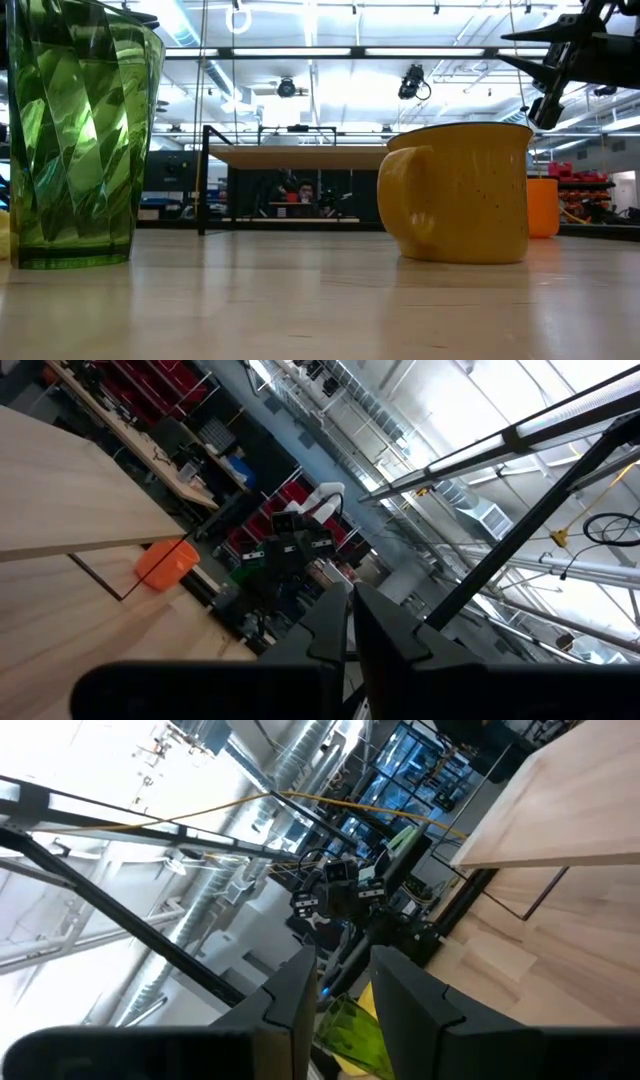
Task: Stack small to large cups/mugs on shelf
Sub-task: Put the green cup on the shelf
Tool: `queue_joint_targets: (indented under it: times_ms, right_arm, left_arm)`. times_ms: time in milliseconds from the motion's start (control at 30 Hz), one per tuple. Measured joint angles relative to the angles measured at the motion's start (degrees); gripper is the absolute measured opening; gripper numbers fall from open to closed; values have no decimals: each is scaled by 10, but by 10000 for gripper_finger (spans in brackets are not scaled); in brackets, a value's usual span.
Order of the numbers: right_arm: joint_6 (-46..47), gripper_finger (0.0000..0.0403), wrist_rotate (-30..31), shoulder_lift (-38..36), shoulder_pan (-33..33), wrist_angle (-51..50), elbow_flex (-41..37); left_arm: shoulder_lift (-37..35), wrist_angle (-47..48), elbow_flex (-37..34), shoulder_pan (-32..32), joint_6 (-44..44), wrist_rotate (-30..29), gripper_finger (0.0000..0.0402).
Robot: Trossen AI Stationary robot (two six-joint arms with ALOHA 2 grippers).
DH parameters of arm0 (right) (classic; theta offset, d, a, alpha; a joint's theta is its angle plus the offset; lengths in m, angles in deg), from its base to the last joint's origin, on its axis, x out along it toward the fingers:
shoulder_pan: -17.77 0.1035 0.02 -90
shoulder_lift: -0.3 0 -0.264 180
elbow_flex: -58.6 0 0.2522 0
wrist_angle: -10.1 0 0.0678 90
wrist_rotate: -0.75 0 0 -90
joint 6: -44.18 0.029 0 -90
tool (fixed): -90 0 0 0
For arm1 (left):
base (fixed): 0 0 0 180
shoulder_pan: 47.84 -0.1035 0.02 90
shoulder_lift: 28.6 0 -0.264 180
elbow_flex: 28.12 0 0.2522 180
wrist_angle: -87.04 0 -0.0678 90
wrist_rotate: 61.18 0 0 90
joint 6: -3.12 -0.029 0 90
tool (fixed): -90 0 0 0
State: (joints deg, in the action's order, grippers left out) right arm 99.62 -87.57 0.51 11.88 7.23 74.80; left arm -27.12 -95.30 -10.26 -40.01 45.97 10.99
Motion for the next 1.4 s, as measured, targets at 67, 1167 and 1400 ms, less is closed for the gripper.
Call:
queue_joint_targets:
  times_ms: [67, 1167, 1400]
  right_arm:
    - [-1, 105, 0, 0, 0, 0, 0]
    - [-1, 105, 0, 0, 0, -12, 0]
    - [-1, 105, 0, 0, 0, -13, 0]
  left_arm:
    - [0, 0, 0, 0, 0, 0, 34]
    - [0, -3, 0, 0, 0, 0, 27]
    - [0, -78, 0, 0, 0, 0, 25]
